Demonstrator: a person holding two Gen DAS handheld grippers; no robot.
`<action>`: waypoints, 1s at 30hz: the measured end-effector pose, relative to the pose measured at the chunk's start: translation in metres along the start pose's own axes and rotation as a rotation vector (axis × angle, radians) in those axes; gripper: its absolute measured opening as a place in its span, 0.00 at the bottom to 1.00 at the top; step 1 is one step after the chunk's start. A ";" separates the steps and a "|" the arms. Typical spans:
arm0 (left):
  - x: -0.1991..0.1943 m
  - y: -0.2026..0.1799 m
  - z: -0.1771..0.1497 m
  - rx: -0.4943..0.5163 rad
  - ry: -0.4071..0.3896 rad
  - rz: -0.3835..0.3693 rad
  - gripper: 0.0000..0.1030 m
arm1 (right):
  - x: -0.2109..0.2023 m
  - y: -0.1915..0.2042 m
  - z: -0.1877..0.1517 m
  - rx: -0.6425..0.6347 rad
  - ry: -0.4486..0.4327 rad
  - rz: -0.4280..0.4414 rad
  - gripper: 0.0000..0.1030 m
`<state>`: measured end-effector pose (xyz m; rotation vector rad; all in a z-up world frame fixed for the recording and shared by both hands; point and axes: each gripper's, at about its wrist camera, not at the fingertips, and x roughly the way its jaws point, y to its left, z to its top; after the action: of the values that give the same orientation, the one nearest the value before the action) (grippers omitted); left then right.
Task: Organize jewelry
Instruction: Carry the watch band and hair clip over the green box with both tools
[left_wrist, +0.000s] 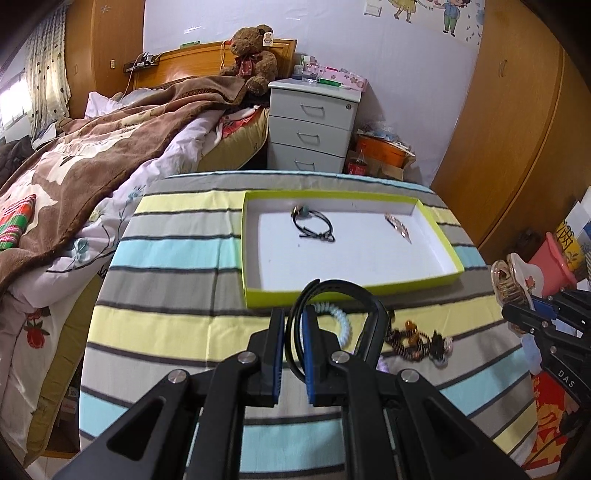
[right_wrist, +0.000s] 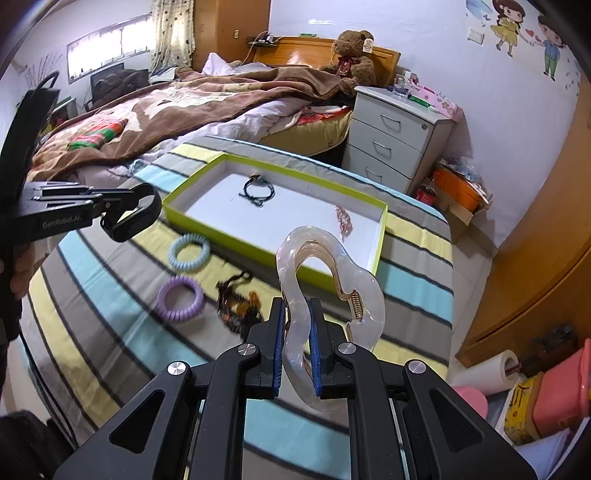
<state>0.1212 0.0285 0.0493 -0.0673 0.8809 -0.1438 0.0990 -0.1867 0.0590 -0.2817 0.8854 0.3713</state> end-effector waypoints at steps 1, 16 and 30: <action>0.001 0.000 0.004 0.001 -0.003 -0.002 0.10 | 0.003 -0.002 0.005 0.004 0.006 -0.003 0.12; 0.055 0.003 0.051 -0.020 0.042 -0.025 0.10 | 0.073 -0.023 0.066 0.050 0.095 -0.007 0.12; 0.115 0.004 0.066 -0.024 0.114 0.002 0.10 | 0.135 -0.028 0.068 0.059 0.201 0.035 0.12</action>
<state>0.2443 0.0147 0.0032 -0.0809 0.9966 -0.1364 0.2365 -0.1587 -0.0044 -0.2522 1.0985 0.3522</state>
